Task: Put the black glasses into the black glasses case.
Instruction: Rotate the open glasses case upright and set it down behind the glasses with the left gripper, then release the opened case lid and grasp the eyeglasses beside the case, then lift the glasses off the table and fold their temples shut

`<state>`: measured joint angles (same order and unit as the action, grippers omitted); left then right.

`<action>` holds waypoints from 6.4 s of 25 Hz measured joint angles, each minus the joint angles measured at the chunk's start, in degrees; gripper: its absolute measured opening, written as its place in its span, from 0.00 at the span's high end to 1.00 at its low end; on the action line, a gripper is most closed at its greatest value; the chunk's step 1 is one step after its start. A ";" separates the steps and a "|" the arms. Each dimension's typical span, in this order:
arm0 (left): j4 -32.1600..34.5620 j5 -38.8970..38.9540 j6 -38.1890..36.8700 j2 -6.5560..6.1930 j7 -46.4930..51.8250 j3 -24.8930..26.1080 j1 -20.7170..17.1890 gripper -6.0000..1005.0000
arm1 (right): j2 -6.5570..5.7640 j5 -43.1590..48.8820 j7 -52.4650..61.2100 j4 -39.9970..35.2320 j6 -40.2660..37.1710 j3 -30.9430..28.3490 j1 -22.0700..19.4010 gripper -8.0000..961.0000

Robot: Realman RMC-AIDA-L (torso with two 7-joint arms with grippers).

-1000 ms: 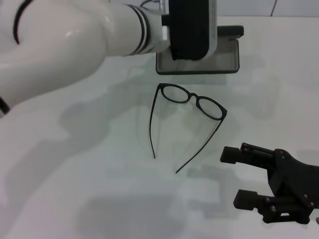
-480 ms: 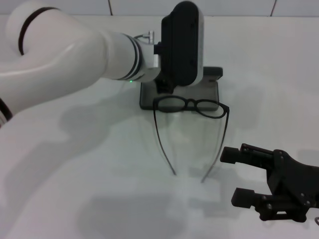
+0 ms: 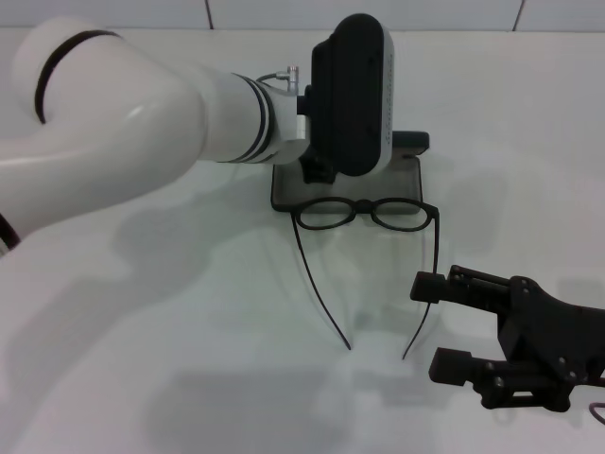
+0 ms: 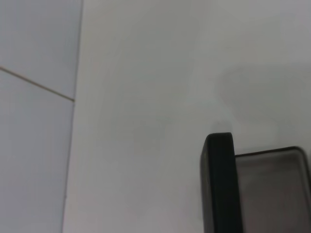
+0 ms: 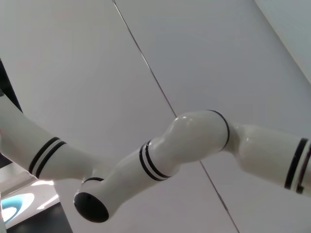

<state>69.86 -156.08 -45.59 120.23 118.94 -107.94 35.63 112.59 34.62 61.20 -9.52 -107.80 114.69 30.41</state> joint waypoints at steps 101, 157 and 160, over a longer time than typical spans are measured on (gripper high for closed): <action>-34.54 80.55 -59.35 -0.72 -47.37 55.28 -22.90 0.75 | 3.60 87.69 46.93 -17.69 40.19 -28.73 38.40 0.46; -44.74 82.78 -68.84 -0.52 -56.48 51.54 -12.68 0.96 | 3.32 43.43 27.40 -42.85 21.62 -39.97 -0.07 0.94; -46.85 82.89 -68.84 -0.44 -58.55 48.39 -10.78 0.96 | 3.29 40.99 26.33 -40.28 19.21 -39.88 1.04 0.94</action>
<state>23.00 -73.20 -114.43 119.79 60.39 -59.54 24.85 115.88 75.61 87.54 -49.81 -88.59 74.81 31.45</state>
